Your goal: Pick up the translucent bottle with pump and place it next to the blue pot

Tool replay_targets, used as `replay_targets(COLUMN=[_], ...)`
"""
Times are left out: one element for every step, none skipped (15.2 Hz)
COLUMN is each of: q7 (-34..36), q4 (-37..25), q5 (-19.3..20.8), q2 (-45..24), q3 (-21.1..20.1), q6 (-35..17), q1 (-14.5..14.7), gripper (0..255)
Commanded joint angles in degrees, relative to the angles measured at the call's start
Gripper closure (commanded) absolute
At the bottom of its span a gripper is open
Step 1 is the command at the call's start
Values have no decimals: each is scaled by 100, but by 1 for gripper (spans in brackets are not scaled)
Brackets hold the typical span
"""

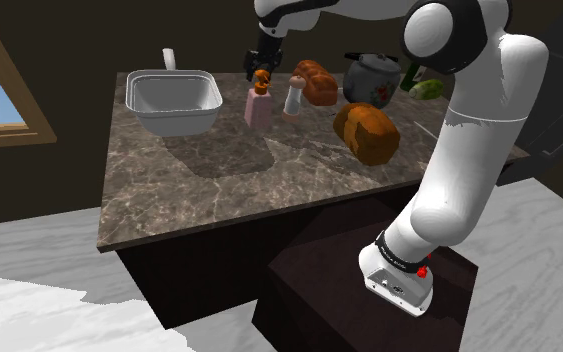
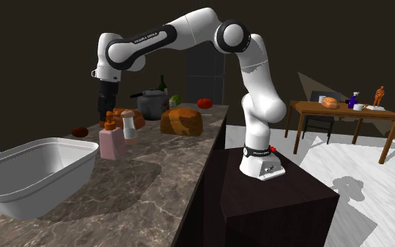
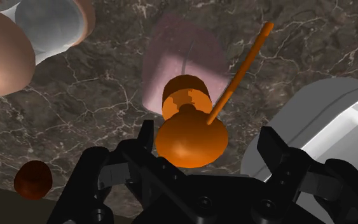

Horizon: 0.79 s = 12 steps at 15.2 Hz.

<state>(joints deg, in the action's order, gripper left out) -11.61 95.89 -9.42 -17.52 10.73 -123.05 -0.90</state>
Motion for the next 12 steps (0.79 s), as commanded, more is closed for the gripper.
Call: replay_targets(q7=[0, 17, 33, 48, 59, 59, 59, 59, 59, 59, 59, 59], q4=[0, -65, -140, -223, -296, -296, -295, -295, -296, -296, -296, -296], q5=[0, 27, 52, 75, 92, 92, 92, 92, 92, 92, 92, 92], q2=[0, 88, 170, 246, 301, 301, 302, 302, 301, 301, 301, 301], q3=[0, 12, 23, 33, 40, 40, 40, 40, 40, 40, 40, 40], q6=[0, 152, 306, 464, 590, 590, 590, 590, 590, 590, 590, 590], q1=[0, 0, -2, -4, -6, -7, -6, -7, -7, -7, -7, -7], gripper=[0, 0, 0, 0, 0, 0, 0, 0, 0, 0, 0, 0])
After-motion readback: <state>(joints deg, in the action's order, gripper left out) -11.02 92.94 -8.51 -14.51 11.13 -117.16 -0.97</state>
